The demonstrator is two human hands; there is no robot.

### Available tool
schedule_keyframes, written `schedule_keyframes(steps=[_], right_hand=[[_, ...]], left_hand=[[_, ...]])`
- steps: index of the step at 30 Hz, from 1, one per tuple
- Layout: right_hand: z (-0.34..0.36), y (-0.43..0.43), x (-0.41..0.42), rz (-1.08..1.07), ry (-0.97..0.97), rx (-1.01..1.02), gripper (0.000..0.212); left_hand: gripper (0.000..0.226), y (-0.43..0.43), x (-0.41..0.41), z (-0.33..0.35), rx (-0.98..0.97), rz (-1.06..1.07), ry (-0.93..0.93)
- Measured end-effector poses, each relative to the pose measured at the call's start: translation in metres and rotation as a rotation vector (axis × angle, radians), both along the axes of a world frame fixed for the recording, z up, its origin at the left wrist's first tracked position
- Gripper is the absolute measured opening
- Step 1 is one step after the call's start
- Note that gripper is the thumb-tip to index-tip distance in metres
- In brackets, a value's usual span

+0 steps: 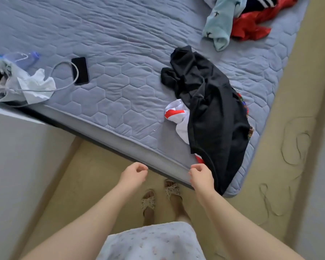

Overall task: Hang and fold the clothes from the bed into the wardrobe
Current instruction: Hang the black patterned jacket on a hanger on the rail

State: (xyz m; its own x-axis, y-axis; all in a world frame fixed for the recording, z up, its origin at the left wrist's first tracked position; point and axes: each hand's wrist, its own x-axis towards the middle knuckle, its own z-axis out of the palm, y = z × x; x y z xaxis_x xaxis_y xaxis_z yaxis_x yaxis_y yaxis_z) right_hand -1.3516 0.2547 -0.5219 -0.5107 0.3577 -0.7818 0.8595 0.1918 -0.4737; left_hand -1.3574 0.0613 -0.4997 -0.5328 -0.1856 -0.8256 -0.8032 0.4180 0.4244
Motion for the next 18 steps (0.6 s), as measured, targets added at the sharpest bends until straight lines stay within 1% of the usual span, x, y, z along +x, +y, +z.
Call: schedule_keyframes(steps=[5,9,14,16,18], right_hand=[[-0.053,0.030,-0.003,0.127,-0.134,0.113,0.017],[-0.082,0.041,-0.020,0.177,-0.147,0.199,0.027],[-0.102,0.057,-0.039,0.162,-0.065,0.436,0.054],[-0.110,0.065,-0.044,0.249,-0.076,0.477,0.064],[-0.117,0.070,-0.042,0.395,-0.113,0.504,0.073]], left_hand=[[0.018,0.017,-0.019,-0.052,-0.019,-0.002,-0.044],[0.018,0.031,-0.021,-0.086,-0.008,-0.003,-0.083],[0.020,0.041,-0.011,-0.120,-0.011,-0.041,-0.171],[0.022,0.043,-0.006,-0.130,-0.027,-0.021,-0.196],[0.022,0.047,-0.003,-0.138,-0.020,0.032,-0.202]])
